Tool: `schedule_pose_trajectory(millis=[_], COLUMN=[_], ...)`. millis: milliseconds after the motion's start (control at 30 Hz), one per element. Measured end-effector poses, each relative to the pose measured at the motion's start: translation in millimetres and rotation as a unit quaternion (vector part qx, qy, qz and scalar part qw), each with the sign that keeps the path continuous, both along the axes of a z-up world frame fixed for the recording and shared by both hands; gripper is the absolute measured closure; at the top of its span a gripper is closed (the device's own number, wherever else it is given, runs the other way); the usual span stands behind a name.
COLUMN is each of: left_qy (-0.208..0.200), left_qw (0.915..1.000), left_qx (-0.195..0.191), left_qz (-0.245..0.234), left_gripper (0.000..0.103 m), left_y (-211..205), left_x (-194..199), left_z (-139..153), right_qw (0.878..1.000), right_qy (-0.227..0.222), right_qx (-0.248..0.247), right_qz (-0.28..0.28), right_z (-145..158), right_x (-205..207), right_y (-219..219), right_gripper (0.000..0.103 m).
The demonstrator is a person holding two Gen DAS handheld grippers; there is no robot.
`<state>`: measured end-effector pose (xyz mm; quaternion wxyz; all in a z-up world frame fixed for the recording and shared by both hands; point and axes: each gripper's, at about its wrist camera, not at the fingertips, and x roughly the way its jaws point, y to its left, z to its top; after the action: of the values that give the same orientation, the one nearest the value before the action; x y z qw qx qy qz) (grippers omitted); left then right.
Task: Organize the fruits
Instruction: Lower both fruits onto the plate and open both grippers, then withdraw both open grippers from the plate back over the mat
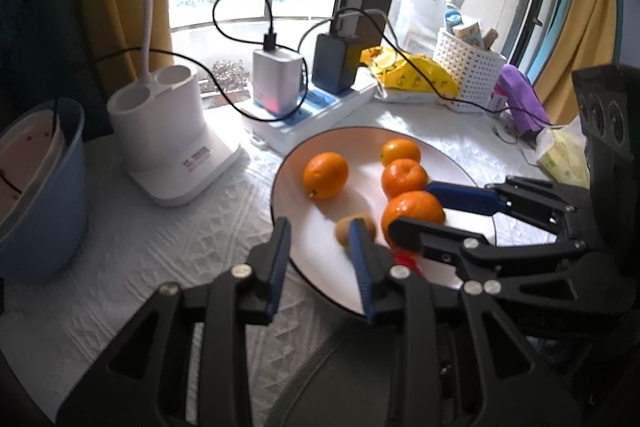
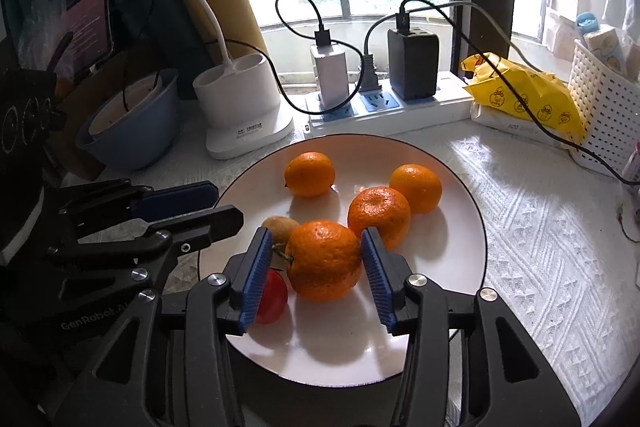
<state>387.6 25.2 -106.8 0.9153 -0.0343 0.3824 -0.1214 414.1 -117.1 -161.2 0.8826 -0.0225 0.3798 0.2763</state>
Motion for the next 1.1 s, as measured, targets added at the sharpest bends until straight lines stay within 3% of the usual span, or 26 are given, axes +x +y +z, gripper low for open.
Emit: schedule_pose_trajectory(millis=[100, 533, 733, 800, 833, 1033, 1100], left_qy=[-0.007, -0.048, -0.075, -0.084, -0.089, -0.117, -0.125], left_qw=[0.9999, 0.9978, 0.9958, 0.9949, 0.9944, 0.9902, 0.9893], left_qx=[0.001, -0.001, 0.003, 0.005, 0.004, -0.004, -0.001], left_qz=[0.011, 0.046, 0.053, 0.056, 0.057, 0.076, 0.076], left_gripper=[0.06, 0.053, 0.032, 0.013, 0.01, 0.008, 0.008], left_y=[3.4, 15.7, 18.0, 17.6, 17.5, 18.4, 17.4], left_x=[-4.7, -42.0, -65.7, -72.6, -77.1, -103.3, -111.9], left_z=[5.1, 34.9, 49.5, 53.6, 56.0, 72.3, 76.6], right_qw=[1.0, 0.999, 0.999, 0.998, 0.998, 0.997, 0.996], right_qy=[-0.009, -0.032, -0.046, -0.052, -0.054, -0.077, -0.087], right_qx=[0.0, -0.002, 0.0, 0.001, 0.002, -0.001, -0.003], right_qz=[-0.005, -0.015, -0.02, -0.021, -0.021, -0.022, -0.025], right_z=[5.7, 31.8, 45.6, 50.8, 53.1, 67.7, 72.5], right_x=[-3.9, -31.5, -47.5, -54.1, -57.6, -79.5, -87.9], right_y=[-2.7, -7.0, -12.0, -13.7, -14.6, -21.2, -25.0], right_gripper=[0.048, 0.047, 0.047, 0.047, 0.047, 0.047, 0.04])
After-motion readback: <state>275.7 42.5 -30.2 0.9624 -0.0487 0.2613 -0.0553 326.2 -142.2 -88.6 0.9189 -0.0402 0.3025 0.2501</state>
